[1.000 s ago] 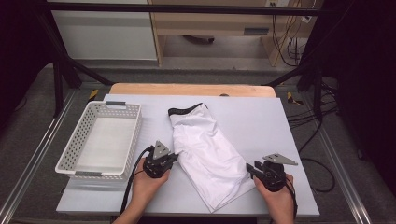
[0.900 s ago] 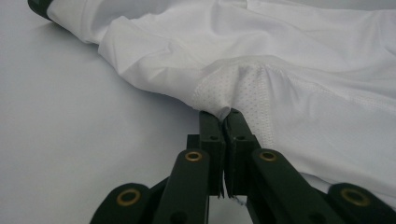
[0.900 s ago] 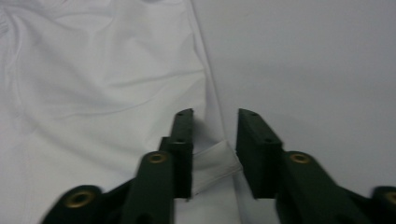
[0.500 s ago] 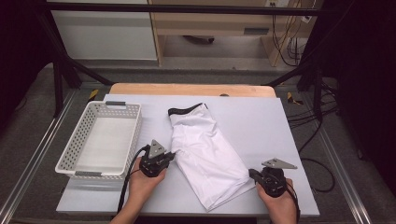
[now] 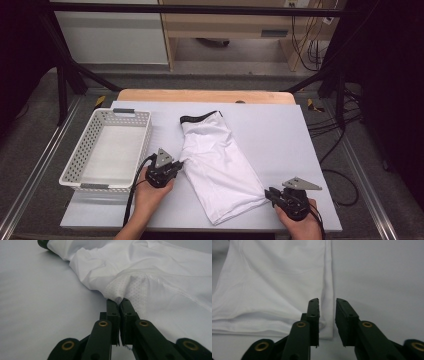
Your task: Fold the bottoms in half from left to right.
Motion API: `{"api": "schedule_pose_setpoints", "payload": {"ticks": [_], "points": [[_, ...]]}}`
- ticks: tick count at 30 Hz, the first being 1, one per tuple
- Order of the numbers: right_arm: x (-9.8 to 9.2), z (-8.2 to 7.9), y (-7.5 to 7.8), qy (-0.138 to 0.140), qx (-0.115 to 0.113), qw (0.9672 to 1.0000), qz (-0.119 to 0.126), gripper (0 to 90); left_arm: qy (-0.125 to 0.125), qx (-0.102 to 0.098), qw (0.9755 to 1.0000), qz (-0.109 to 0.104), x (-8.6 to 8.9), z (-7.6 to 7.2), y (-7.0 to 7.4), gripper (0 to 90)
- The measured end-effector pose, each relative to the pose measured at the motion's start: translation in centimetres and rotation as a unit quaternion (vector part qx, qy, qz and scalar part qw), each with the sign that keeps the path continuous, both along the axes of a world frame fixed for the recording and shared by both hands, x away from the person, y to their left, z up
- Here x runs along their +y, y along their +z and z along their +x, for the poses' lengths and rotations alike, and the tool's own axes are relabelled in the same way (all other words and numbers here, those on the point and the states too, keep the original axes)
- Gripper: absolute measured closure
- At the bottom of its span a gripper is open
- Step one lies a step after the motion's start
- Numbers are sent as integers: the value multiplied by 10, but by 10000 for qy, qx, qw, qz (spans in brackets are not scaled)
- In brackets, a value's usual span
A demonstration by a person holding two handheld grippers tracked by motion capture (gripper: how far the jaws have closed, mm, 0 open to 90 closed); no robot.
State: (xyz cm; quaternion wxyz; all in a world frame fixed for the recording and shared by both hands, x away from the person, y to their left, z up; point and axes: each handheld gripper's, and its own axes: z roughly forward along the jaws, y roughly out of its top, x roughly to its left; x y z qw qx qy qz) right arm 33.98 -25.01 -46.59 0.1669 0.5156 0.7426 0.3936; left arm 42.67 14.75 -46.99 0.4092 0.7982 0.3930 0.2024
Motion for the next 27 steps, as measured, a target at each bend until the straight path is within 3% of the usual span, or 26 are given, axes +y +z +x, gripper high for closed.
{"api": "schedule_pose_setpoints", "payload": {"ticks": [4, 11, 13, 17, 22, 24, 27], "points": [[3, 6, -1, -67, -23, 10000, -41, 622, -42, 46, 10000, 7, 1, 2, -2, 868], [16, 22, -7, -31, 88, 9995, -304, 641, -25, 78, 10000, -49, 1, 1, -4, 861], [21, 23, -10, 23, 185, 9988, -457, 635, -26, 86, 10000, -43, 1, 0, -4, 858], [26, 21, -13, 117, 169, 9977, -650, 682, -6, 40, 10000, -35, 0, 0, -2, 862], [26, 22, -13, 234, 265, 9981, -503, 880, 26, -5, 10000, -8, 0, 1, 0, 877], [26, 23, -11, 273, 285, 9980, -488, 889, 81, -57, 10000, 7, 0, 2, 1, 880], [27, 21, -7, 382, 133, 9991, -149, 890, 209, -195, 9996, -30, 2, 4, 7, 882]]}}
